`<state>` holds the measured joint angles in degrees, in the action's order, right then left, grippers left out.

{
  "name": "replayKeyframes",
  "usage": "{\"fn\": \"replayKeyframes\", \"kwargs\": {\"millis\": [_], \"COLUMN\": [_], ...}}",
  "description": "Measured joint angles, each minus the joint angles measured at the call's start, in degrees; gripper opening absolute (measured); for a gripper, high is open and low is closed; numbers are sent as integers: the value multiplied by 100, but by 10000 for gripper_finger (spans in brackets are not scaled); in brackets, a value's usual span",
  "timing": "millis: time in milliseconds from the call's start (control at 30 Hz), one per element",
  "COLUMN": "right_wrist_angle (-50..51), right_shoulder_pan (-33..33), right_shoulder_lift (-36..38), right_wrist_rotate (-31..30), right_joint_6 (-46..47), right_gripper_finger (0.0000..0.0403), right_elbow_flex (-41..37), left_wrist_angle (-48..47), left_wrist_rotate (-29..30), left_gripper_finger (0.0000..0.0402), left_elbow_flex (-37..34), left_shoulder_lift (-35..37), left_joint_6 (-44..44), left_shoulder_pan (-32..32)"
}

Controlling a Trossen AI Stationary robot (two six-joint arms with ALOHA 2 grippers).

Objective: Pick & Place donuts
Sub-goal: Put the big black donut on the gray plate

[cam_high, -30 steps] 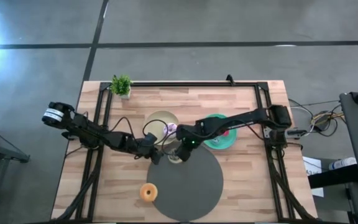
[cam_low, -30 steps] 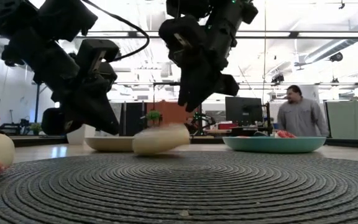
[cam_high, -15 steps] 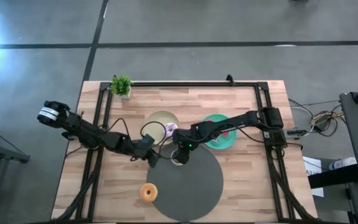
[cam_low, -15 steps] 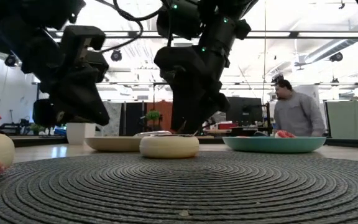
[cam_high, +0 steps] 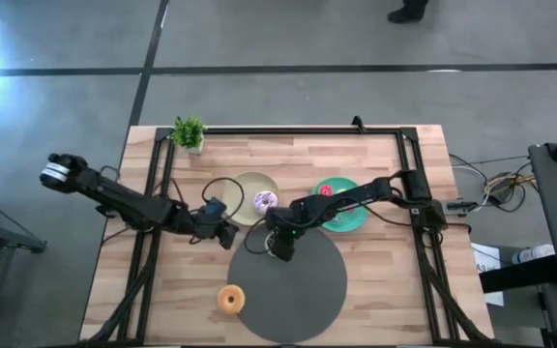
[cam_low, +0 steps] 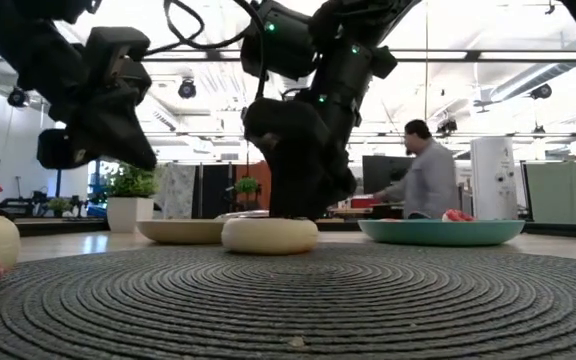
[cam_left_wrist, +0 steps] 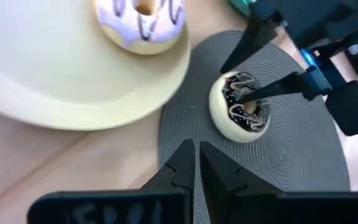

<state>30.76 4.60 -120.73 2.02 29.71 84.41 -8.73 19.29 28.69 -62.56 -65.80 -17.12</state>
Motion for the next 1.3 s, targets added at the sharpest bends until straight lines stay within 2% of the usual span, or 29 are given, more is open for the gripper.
{"fn": "replayKeyframes", "kwargs": {"millis": [167,433,567,667,733,833,1000,1167,1300], "right_wrist_angle": [-9,-56,-54,-91,-88,-215,288,941,1988], "right_shoulder_pan": [-26,-43,-126,-331,-537,-1020,-1733,-1831,-1933], "right_shoulder_lift": [-7,13,222,419,433,159,-979,-1943,-2573], "right_wrist_rotate": [-57,-54,-54,-116,-411,-514,370,300,315], "right_joint_6": [-80,-176,-328,-397,-539,-790,-703,-1075,-1289], "right_gripper_finger": [164,48,17,15,20,22,23,27,51], "right_elbow_flex": [43,56,390,854,1212,1749,2737,4165,5021], "left_wrist_angle": [-383,-1228,-1556,-1736,-1817,-1926,-2000,-2134,-2323], "left_wrist_rotate": [283,624,661,768,852,944,1010,1001,980], "left_gripper_finger": [0,0,0,0,0,0,0,0,0], "left_elbow_flex": [-40,-81,-81,-81,-81,-81,-81,-79,-79], "left_shoulder_lift": [532,1276,1612,1861,1998,2187,2404,2584,2666], "left_joint_6": [-1,-36,-64,-69,-68,-66,-48,-166,-267], "left_shoulder_pan": [2,4,4,4,4,4,0,-72,-181]}}
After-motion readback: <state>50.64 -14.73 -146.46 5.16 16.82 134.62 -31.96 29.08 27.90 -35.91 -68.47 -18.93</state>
